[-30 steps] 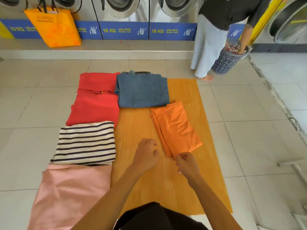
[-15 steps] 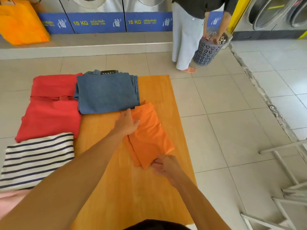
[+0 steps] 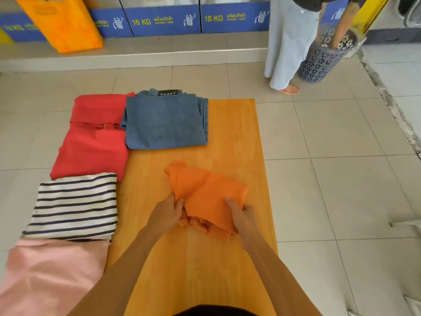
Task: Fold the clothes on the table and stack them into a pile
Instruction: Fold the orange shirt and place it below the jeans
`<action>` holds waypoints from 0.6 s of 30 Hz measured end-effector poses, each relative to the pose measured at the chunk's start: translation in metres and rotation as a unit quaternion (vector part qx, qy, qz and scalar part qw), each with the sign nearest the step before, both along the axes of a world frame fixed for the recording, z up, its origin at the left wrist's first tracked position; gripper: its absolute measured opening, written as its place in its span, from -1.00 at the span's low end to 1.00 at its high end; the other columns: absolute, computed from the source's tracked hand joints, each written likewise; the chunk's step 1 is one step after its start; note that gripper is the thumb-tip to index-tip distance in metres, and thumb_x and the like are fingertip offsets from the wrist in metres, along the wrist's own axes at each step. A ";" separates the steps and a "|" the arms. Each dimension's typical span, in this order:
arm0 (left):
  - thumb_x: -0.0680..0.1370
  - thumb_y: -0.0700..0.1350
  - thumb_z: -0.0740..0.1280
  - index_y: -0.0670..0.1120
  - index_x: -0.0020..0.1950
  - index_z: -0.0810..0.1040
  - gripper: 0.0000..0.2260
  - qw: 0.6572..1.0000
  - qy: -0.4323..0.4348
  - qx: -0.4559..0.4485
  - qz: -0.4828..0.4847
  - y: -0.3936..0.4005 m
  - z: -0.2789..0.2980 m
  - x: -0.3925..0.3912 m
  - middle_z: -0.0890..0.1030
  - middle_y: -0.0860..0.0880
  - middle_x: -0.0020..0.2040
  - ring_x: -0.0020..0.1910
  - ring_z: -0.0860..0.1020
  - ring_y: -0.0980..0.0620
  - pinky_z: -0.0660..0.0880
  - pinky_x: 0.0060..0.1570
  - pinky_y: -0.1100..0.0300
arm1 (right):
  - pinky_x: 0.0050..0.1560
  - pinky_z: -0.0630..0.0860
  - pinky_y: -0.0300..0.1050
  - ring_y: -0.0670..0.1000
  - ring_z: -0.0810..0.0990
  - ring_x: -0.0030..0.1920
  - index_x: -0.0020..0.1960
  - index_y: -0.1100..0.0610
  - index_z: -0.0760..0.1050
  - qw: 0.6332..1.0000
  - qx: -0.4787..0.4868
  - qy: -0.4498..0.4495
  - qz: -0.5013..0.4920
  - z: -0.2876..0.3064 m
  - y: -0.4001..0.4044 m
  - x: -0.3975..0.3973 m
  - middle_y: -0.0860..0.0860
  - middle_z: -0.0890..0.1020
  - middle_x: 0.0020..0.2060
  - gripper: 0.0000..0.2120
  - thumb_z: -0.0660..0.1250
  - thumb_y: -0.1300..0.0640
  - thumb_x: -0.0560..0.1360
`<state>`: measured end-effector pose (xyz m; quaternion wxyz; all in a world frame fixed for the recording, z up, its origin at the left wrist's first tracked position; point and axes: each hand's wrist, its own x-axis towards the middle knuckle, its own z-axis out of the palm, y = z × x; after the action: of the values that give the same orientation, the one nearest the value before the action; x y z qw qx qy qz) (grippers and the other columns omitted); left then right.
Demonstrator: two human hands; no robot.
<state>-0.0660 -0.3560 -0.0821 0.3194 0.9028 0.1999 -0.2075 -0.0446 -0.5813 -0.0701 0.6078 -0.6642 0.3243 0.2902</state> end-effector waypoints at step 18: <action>0.50 0.28 0.34 0.00 0.38 0.36 -0.43 0.922 -0.021 -0.194 0.333 0.004 0.028 -0.072 0.48 0.04 0.19 0.15 0.48 0.01 0.44 0.07 0.12 | 0.09 0.60 0.03 -0.12 0.65 -0.01 0.00 -0.17 0.58 0.945 -0.053 -0.166 0.275 0.061 0.019 -0.024 -0.21 0.69 -0.04 -0.94 0.39 -0.07 0.53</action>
<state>-0.1375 -0.3521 -0.0536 0.5432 0.7085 0.4381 -0.1052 -0.0684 -0.5625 -0.0086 0.5130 -0.7978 0.0384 0.3143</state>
